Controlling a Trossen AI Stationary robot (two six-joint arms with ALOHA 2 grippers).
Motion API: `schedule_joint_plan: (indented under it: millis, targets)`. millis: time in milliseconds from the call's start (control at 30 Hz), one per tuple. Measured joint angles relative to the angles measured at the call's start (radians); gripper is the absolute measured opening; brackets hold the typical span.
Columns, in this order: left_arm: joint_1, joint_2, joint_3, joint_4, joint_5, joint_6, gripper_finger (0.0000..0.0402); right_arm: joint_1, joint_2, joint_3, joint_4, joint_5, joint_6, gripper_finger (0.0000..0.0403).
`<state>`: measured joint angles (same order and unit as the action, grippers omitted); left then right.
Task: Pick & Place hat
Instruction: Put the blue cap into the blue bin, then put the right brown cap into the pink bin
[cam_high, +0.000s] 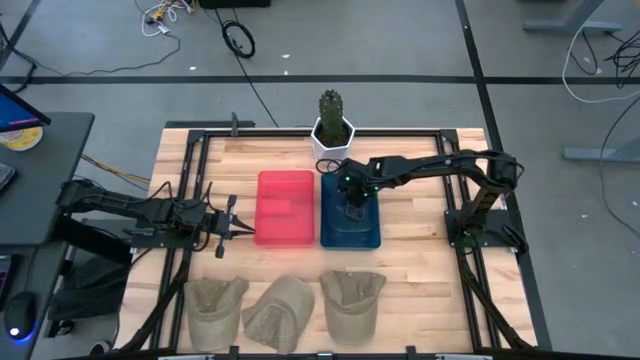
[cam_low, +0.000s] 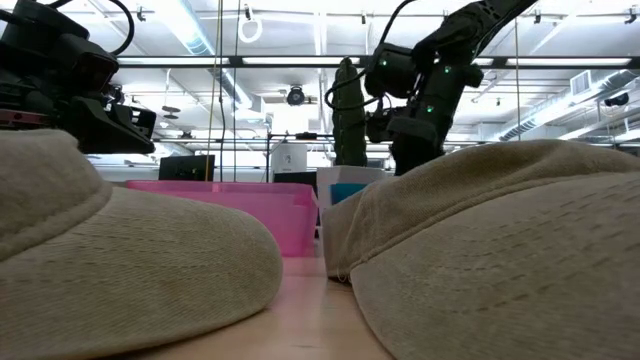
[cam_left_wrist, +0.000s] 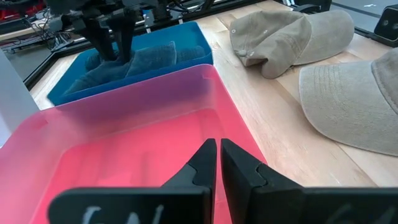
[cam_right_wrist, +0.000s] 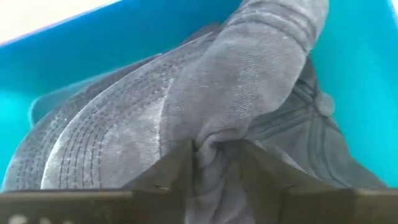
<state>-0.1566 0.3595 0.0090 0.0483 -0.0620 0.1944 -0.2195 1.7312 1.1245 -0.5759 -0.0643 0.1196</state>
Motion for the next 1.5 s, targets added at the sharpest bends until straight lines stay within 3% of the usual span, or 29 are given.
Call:
schedule_joint_plan:
  millis: [233, 500, 933, 1233, 1500]
  targets:
    - [0.0, 0.0, 0.0, 0.0, 0.0, 0.0, 0.0028, 0.0, -0.08, 0.013, 0.008, -0.008, 0.067, 0.0196]
    - [0.0, 0.0, 0.0, 0.0, 0.0, 0.0, 0.0028, 0.062, -0.177, 0.013, -0.002, -0.101, 0.173, 0.0204]
    - [0.0, 0.0, 0.0, 0.0, 0.0, 0.0, 0.0028, 0.431, -0.225, 0.015, 0.017, -0.096, 0.31, 0.0196]
    - [0.0, 0.0, 0.0, 0.0, 0.0, 0.0, 0.0028, 0.686, -0.21, 0.015, 0.104, 0.077, 0.283, 0.0196]
    - [0.0, 0.0, 0.0, -0.003, 0.0, 0.0, 0.0028, 0.777, -0.122, 0.017, 0.185, 0.134, 0.286, 0.0196]
